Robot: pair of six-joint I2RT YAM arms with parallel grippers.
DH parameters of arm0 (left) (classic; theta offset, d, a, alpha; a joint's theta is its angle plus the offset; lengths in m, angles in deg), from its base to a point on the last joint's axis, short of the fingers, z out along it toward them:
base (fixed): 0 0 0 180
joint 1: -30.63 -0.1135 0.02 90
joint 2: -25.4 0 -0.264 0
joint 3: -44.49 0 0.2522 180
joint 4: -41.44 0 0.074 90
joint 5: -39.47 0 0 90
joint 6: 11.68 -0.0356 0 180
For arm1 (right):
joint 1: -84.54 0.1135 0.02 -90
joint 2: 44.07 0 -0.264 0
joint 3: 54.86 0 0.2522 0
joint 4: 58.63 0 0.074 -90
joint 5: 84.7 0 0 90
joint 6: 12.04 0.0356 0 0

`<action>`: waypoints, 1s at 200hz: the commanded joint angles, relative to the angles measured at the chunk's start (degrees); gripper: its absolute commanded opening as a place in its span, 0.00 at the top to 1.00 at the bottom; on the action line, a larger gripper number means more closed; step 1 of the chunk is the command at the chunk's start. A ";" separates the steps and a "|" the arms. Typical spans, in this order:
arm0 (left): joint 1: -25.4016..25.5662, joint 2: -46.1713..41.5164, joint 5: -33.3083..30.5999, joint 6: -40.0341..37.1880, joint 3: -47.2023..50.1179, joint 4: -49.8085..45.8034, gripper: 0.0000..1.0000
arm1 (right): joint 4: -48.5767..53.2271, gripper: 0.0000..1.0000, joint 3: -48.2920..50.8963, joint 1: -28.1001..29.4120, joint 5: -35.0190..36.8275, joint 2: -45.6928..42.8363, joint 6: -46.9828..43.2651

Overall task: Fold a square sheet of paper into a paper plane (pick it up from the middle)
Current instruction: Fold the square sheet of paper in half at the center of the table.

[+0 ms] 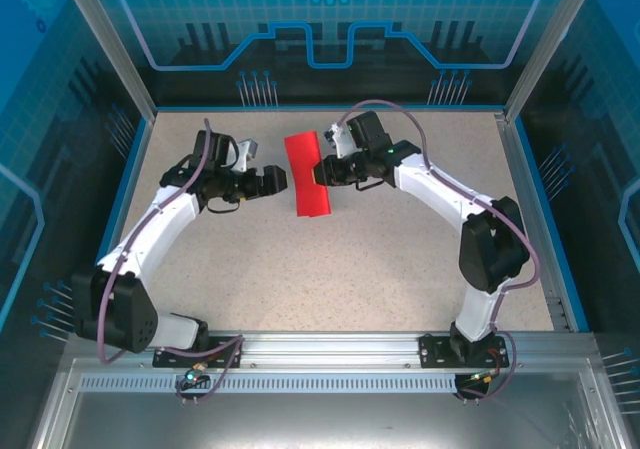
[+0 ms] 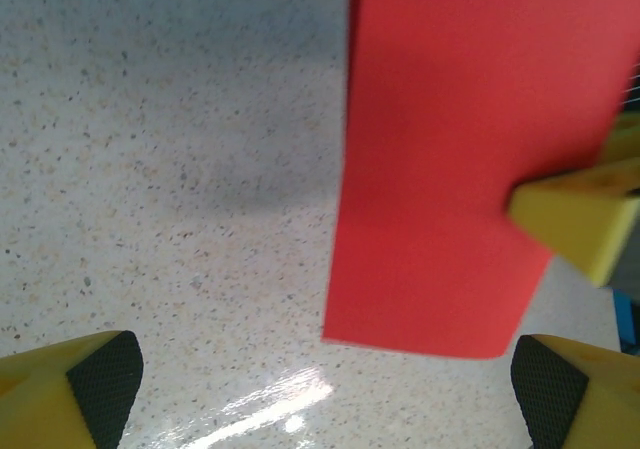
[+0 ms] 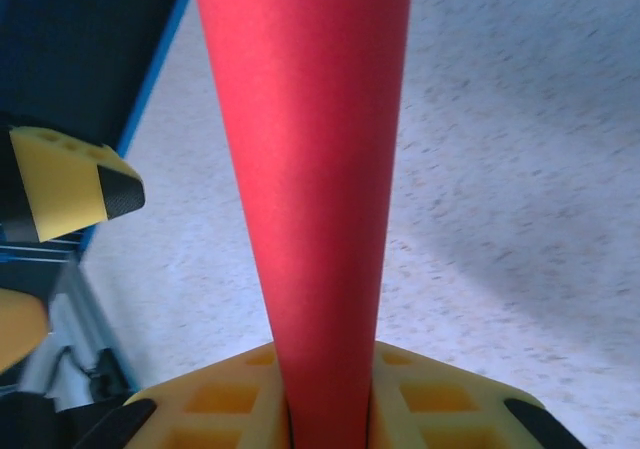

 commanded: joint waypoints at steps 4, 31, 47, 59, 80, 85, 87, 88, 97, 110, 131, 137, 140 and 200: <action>-0.31 -0.76 3.46 2.60 -0.93 -2.15 0.02 | -9.50 0.77 8.19 -0.22 -7.10 -0.01 6.64; -0.10 0.34 6.65 4.79 1.35 0.85 0.03 | -14.30 0.77 16.26 -0.73 -7.93 -0.95 8.25; 0.32 1.22 7.82 6.15 2.72 3.20 0.04 | -15.25 0.77 19.54 -1.39 -8.05 -1.28 8.11; 1.10 2.15 8.15 6.95 3.28 4.44 0.05 | -15.92 0.77 21.63 -2.25 -9.09 -1.14 7.68; 3.03 3.94 8.10 7.88 3.51 6.13 0.07 | -15.46 0.77 23.33 -4.05 -11.83 -0.37 5.82; 3.55 4.38 8.05 8.04 3.64 6.41 0.07 | -14.13 0.77 23.21 -4.36 -11.91 -0.11 4.80; 3.71 4.50 7.95 8.17 3.68 6.64 0.07 | -13.65 0.77 23.21 -4.49 -11.95 -0.10 4.43; 3.77 4.60 7.92 8.20 3.71 6.73 0.07 | -13.48 0.77 23.21 -4.55 -11.93 -0.07 4.24; 4.32 5.03 7.64 9.07 4.26 8.03 0.08 | -12.14 0.77 23.24 -5.19 -12.24 0.05 2.80; 5.04 5.82 7.87 10.51 5.17 9.81 0.09 | -10.55 0.77 23.32 -6.16 -13.02 0.46 1.26; 6.89 7.23 7.35 12.10 5.93 11.75 0.11 | -8.78 0.77 23.64 -7.37 -13.98 1.49 -1.21; 7.34 7.75 7.06 12.74 6.13 12.23 0.12 | -8.45 0.77 23.71 -7.69 -14.49 1.91 -1.83; 7.50 7.90 7.00 13.03 6.27 12.52 0.12 | -8.41 0.77 23.73 -7.79 -14.59 2.05 -2.03; 10.18 11.58 5.80 17.63 7.66 18.24 0.20 | -4.44 0.77 23.21 -9.38 -15.18 5.32 -6.61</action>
